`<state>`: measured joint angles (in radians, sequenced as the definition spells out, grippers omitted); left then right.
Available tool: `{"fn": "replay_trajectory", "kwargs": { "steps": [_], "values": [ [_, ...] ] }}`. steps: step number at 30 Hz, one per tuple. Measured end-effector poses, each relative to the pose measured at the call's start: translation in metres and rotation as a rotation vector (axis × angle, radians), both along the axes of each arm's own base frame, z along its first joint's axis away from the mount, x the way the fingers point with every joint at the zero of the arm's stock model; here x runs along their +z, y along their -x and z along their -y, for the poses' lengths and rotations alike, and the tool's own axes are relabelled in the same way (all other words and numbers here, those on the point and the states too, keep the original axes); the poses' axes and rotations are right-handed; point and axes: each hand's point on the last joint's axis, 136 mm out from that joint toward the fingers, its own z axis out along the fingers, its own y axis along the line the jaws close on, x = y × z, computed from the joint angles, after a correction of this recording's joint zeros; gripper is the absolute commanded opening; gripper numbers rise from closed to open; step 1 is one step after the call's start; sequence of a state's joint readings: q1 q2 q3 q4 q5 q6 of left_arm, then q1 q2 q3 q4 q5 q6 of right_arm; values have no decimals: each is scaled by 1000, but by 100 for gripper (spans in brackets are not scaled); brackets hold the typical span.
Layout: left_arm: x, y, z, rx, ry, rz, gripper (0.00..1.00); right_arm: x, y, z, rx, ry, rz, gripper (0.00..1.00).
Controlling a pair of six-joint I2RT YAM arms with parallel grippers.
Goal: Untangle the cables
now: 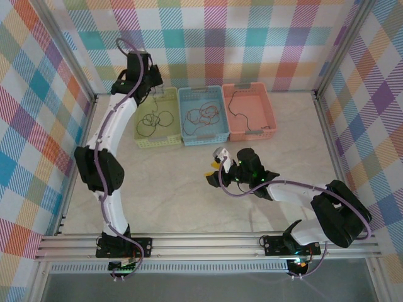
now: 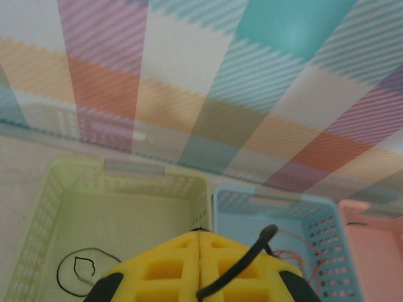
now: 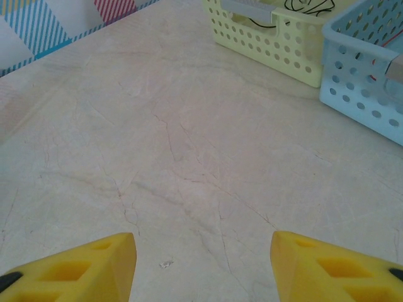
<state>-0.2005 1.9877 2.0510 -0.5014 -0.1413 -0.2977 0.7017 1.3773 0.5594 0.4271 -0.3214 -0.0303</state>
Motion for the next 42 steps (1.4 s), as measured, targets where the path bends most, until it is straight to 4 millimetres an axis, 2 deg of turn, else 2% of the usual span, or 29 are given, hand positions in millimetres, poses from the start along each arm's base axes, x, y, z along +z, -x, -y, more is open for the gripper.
{"fn": "replay_trajectory", "kwargs": {
  "steps": [1, 2, 3, 5, 8, 10, 11, 13, 14, 19, 21, 23, 25, 28, 31, 34, 37, 42],
  "values": [
    [-18, -5, 0, 0, 0, -34, 14, 0, 0, 0, 1, 1, -2, 59],
    [-36, -8, 0, 2, 0, -70, 30, -1, 0, 0, 2, 2, -4, 59],
    [-52, -9, 0, 5, 3, -102, 41, -1, 1, 0, 3, 2, -5, 59],
    [-84, -4, 0, 12, 7, -173, 60, -1, 1, 0, 4, 1, -4, 59],
    [-118, 13, -3, 32, 24, -248, 70, 0, 0, -1, 4, 0, -4, 59],
    [-128, 34, -6, 46, 45, -275, 75, 0, 0, -1, 3, 1, -4, 60],
    [-130, 47, -9, 54, 53, -281, 76, 0, 0, -1, 3, 1, -4, 60],
    [-119, 74, -15, 73, 75, -256, 93, -1, -1, 0, -7, 5, -6, 61],
    [-107, 89, -19, 84, 90, -218, 100, -1, -2, 1, -15, 7, -7, 61],
    [-42, 159, -41, 134, 146, 22, 100, 5, -12, 8, -82, 15, 24, 61],
    [-31, 184, -51, 161, 147, 104, 100, 11, -17, 14, -127, 22, 50, 63],
    [-34, 213, -59, 177, 148, 174, 100, 22, -24, 24, -188, 29, 95, 70],
    [-51, 241, -69, 205, 137, 213, 100, 39, -31, 41, -278, 23, 159, 82],
    [-77, 258, -86, 267, 80, 219, 100, 62, -47, 78, -455, 9, 233, 89],
    [-95, 258, -96, 301, -4, 225, 100, 78, -67, 131, -680, 16, 279, 92],
    [-117, 251, -101, 288, -136, 179, 100, 81, -83, 194, -917, 46, 271, 93],
    [-132, 239, -97, 230, -252, 133, 100, 67, -89, 245, -1091, 99, 260, 93],
    [-161, 214, -90, 153, -344, 94, 100, 7, -85, 275, -1165, 208, 190, 93]
  ]
}}
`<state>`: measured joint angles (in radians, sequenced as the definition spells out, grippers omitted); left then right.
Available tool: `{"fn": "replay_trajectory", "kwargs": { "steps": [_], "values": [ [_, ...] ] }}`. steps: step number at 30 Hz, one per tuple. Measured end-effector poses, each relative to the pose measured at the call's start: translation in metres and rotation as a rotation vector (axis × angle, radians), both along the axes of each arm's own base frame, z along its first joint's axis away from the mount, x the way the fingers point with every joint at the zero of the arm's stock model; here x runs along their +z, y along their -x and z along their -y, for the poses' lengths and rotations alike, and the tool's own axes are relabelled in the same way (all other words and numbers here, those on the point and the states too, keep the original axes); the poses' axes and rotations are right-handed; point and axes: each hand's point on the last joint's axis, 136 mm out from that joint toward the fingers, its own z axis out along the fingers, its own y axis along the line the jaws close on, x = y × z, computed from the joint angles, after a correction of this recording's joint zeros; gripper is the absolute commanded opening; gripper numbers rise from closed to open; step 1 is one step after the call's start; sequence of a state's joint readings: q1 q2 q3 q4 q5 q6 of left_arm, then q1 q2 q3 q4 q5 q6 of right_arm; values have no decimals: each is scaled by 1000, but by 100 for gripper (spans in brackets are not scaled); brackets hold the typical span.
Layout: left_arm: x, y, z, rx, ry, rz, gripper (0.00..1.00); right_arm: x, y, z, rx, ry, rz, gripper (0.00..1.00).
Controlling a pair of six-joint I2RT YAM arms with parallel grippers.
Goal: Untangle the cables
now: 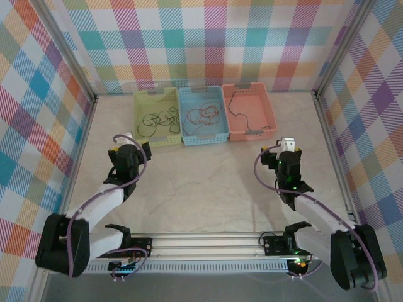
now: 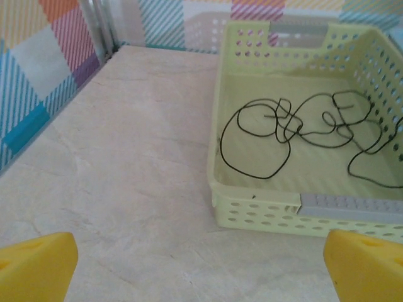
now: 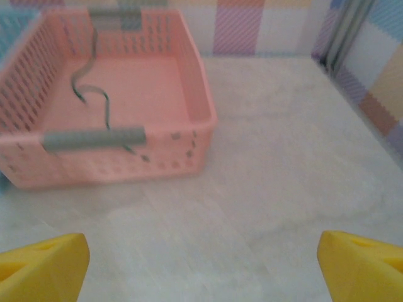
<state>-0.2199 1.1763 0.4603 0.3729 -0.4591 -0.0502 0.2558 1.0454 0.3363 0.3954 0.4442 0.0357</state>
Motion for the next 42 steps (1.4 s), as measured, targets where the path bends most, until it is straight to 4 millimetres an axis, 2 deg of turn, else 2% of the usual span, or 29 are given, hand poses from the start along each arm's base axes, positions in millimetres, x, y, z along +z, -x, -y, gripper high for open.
{"fn": "replay_trajectory", "kwargs": {
  "steps": [3, 6, 8, 13, 18, 22, 25, 26, 28, 42],
  "values": [
    [-27, -11, 0, -23, -28, -51, 100, -26, -7, 13, -42, 12, -61, 93],
    [-51, -20, -3, -41, -23, -91, 100, -34, -17, 23, -68, 4, -45, 93],
    [-60, -23, -6, -49, -12, -102, 100, -37, -25, 29, -82, -4, -23, 92],
    [-58, -24, -1, -103, 13, -60, 100, -51, -36, 36, -77, -38, -15, 87],
    [-59, -21, 10, -173, 15, -33, 100, -43, -36, 24, 6, -62, 70, 87],
    [-68, -26, 16, -209, 21, -38, 100, -60, -42, 18, 38, -62, 13, 91],
    [-82, -29, 13, -217, 48, -80, 100, -50, -56, 19, 48, -80, 21, 92],
    [-83, -30, 10, -211, 55, -83, 100, -46, -60, 21, 45, -85, 29, 99],
    [-82, -31, 7, -209, 60, -78, 100, -42, -64, 24, 42, -93, 40, 100],
    [-80, -32, 10, -224, 71, -73, 100, -50, -61, 21, 65, -108, 4, 100]
  ]
}}
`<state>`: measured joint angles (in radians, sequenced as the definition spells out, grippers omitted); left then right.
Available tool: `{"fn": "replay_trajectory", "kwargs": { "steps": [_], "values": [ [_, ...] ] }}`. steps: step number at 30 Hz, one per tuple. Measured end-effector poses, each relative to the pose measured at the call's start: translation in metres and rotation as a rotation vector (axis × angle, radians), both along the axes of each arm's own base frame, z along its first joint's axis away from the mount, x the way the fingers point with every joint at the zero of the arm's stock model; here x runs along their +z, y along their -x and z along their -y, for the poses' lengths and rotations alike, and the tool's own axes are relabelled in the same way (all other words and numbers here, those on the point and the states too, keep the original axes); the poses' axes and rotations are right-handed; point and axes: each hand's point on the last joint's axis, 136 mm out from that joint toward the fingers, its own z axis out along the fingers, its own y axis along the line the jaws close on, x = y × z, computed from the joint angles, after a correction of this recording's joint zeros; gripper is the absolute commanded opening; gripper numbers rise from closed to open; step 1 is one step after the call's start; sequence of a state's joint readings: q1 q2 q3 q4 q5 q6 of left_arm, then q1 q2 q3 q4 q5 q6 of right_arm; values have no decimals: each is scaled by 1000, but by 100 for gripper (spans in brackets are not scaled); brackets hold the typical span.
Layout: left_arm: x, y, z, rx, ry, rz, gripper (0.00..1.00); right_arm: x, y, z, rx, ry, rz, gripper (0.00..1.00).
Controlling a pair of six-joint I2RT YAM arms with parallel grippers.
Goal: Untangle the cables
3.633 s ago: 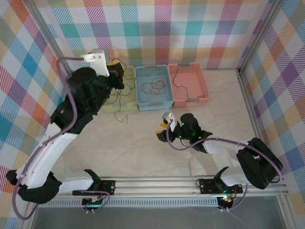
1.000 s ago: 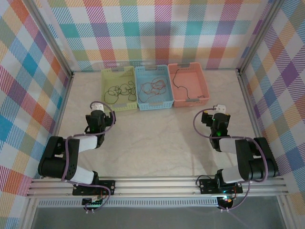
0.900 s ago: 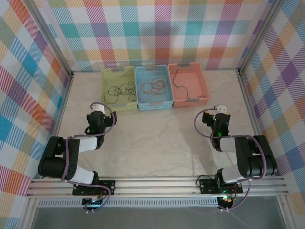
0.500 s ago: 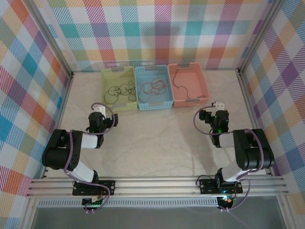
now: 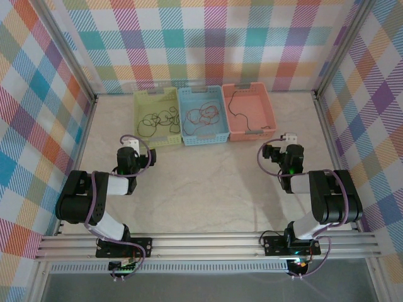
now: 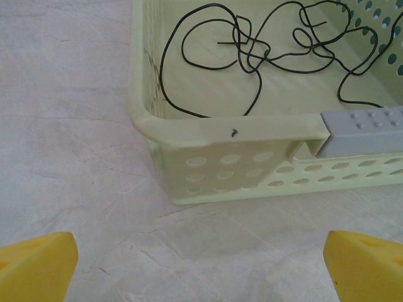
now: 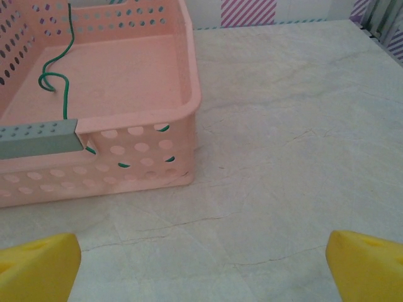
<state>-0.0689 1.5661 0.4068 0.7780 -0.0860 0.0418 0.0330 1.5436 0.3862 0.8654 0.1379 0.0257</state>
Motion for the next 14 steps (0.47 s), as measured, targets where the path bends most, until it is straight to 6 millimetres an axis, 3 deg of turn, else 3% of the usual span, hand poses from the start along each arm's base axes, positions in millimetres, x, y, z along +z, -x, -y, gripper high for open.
{"fn": "replay_trajectory", "kwargs": {
  "steps": [14],
  "values": [
    [0, 0, 0, 0, 0, 0, 100, -4, 1, -3, 19, -7, -16, 100]
  ]
}}
